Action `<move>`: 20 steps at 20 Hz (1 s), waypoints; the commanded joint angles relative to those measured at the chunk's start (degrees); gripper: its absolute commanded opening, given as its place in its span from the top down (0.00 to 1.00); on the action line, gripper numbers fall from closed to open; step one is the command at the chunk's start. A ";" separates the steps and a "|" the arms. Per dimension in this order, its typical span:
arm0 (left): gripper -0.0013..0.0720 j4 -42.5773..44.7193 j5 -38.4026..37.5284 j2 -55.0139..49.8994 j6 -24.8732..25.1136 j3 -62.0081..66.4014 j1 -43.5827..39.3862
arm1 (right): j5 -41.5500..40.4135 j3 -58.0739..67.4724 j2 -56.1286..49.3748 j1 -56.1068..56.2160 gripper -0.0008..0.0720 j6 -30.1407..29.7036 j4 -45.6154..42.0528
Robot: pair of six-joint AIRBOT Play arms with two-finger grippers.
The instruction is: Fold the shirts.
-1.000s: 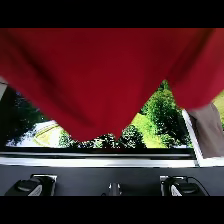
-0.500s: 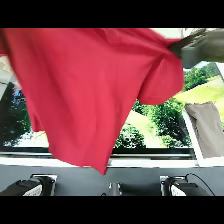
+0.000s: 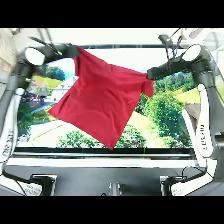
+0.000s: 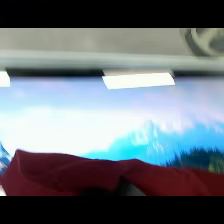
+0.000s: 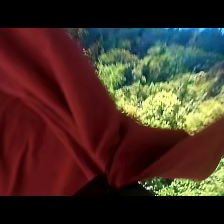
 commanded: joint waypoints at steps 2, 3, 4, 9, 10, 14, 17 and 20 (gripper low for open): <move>0.48 -0.94 -9.07 -7.08 -1.57 0.02 -4.72 | 3.15 0.09 -4.26 0.07 0.96 0.20 -1.81; 0.07 -0.92 -12.17 -6.97 -1.60 0.09 -4.76 | 4.17 0.13 -3.98 0.02 0.96 -0.57 -2.14; 0.00 -0.50 -18.10 -6.56 -1.62 0.87 -3.96 | 5.49 0.13 -3.43 0.00 0.96 -1.60 -3.52; 0.20 1.01 -52.87 -0.13 -4.00 -6.21 3.56 | 17.51 0.11 -1.11 0.00 0.96 -7.41 -18.58; 0.20 0.98 -50.01 4.09 -3.63 -14.47 3.78 | 19.17 0.11 -1.07 0.00 0.96 -7.17 -20.65; 0.03 -12.72 -24.65 21.79 -5.70 -55.04 2.84 | 19.08 0.11 -1.09 0.11 0.96 -6.93 -18.27; 0.04 -29.29 -12.55 26.56 -0.87 -72.59 2.56 | 19.06 0.11 -1.09 0.13 0.96 -6.95 -16.13; 0.04 -37.16 -7.08 25.79 2.71 -76.17 -0.44 | 18.88 0.11 -1.09 0.11 0.96 -7.15 -16.09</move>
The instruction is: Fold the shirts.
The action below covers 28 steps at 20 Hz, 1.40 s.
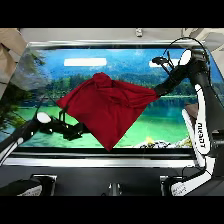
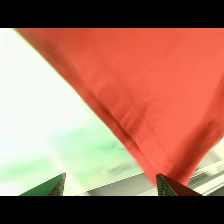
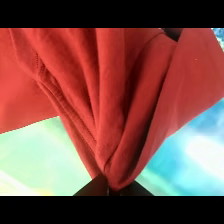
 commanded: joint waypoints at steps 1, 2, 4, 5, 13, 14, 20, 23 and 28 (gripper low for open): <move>0.04 -12.50 11.69 1.66 3.67 -8.41 -3.45 | 0.20 0.00 0.02 0.02 0.96 -0.28 0.52; 0.04 -14.36 14.73 1.46 3.67 -8.28 -4.79 | 0.09 0.00 0.02 0.02 0.96 -0.28 0.52; 0.05 -18.32 19.93 0.59 3.67 -8.04 -6.29 | 0.11 0.00 0.02 0.02 0.96 -0.28 0.52; 0.07 -19.30 21.24 -0.57 3.67 -7.32 -6.45 | 0.15 0.00 0.02 0.02 0.96 -0.28 0.55; 0.95 -19.10 16.83 -12.09 9.03 7.23 -4.61 | 1.90 0.02 0.04 -1.40 0.95 -0.26 -1.79; 0.95 -18.01 14.58 -11.45 10.84 8.55 -3.19 | 3.34 0.00 0.04 -2.58 0.95 -0.37 -2.05; 0.95 0.76 8.83 -3.87 8.31 15.34 11.63 | 6.80 -19.63 8.11 -10.19 0.96 -0.04 -1.01; 0.95 0.90 10.49 -5.20 10.58 21.09 15.34 | -3.54 -44.09 19.85 -9.94 0.95 -0.39 12.44; 0.92 2.86 3.72 -9.81 10.62 22.58 15.23 | -15.89 -56.92 29.49 -10.03 0.96 -1.33 19.15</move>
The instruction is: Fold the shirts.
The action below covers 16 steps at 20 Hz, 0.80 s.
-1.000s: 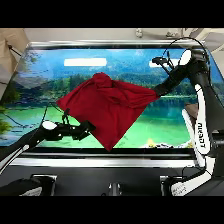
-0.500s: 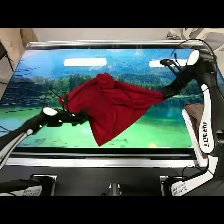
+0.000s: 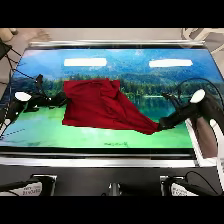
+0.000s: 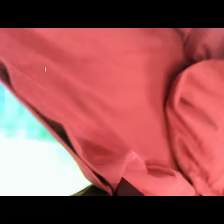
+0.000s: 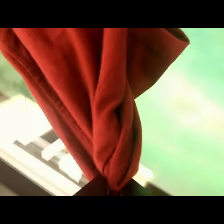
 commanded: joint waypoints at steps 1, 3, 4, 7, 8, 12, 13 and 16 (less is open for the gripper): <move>0.63 2.60 -5.92 -2.23 0.94 1.27 0.98 | -7.67 -7.15 5.25 -0.13 0.96 -0.42 4.98; 0.36 6.23 -11.76 -1.29 4.81 2.67 2.99 | -7.28 -7.15 5.38 -0.13 0.96 -0.46 4.96; 0.36 11.45 -15.80 -0.55 4.66 4.46 4.81 | -6.91 -7.15 5.38 -0.13 0.96 -0.50 4.92; 0.35 25.64 -25.35 1.92 2.19 6.16 10.51 | -6.95 -7.15 5.38 -0.13 0.96 -0.87 4.87; 0.35 25.97 -27.87 1.95 1.44 4.85 12.41 | -7.37 -7.15 5.38 -0.13 0.96 -0.90 4.85; 0.36 17.11 -23.43 1.79 3.91 -6.45 13.88 | -9.05 -7.17 5.38 -0.13 0.96 -0.87 4.68; 0.35 14.43 -20.90 1.79 4.72 -9.03 13.51 | -8.98 -7.17 5.35 -0.13 0.96 -0.90 4.46; 0.32 11.96 -15.65 1.20 4.70 -12.37 11.85 | -8.96 -7.17 5.38 -0.13 0.96 -0.90 4.24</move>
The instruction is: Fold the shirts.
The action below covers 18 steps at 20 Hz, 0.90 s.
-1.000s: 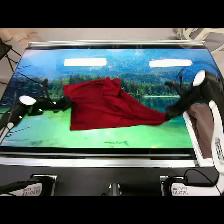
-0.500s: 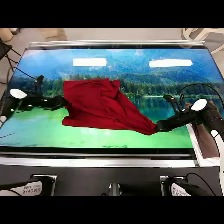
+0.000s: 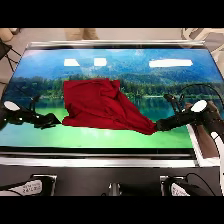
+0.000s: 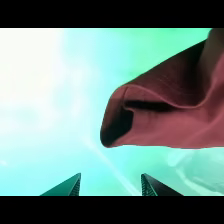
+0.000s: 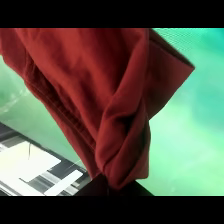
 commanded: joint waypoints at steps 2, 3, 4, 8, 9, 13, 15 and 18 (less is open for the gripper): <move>0.32 -3.39 6.58 -0.79 0.94 -4.00 -2.29 | -0.28 -0.02 0.02 -0.02 0.96 0.00 -1.03; 0.32 -3.85 7.98 -0.79 0.96 -4.00 -3.10 | -0.24 -0.02 0.02 -0.02 0.96 0.00 -1.33; 0.32 -4.63 9.18 -0.79 0.94 -4.00 -3.74 | -0.24 -0.02 0.04 -0.02 0.96 0.00 -1.42; 0.32 -5.25 12.96 -0.79 0.96 -4.00 -6.16 | -0.26 -0.02 0.02 -0.02 0.96 -0.02 -1.60; 0.32 -5.25 14.08 -0.79 0.98 -4.00 -6.56 | -0.24 -0.02 0.04 -0.02 0.95 -0.24 -1.62; 0.34 -5.22 16.22 -1.09 0.70 -4.02 -7.43 | -0.39 -0.02 0.02 -0.02 0.95 -0.42 -1.64; 0.52 -5.22 16.17 -1.84 -0.37 -4.02 -7.67 | -0.42 -0.02 0.02 -0.02 0.95 -0.42 -1.64; 0.95 -5.29 15.91 -2.58 -2.38 -3.96 -7.67 | -0.28 -0.02 0.04 -0.02 0.95 -0.46 -1.62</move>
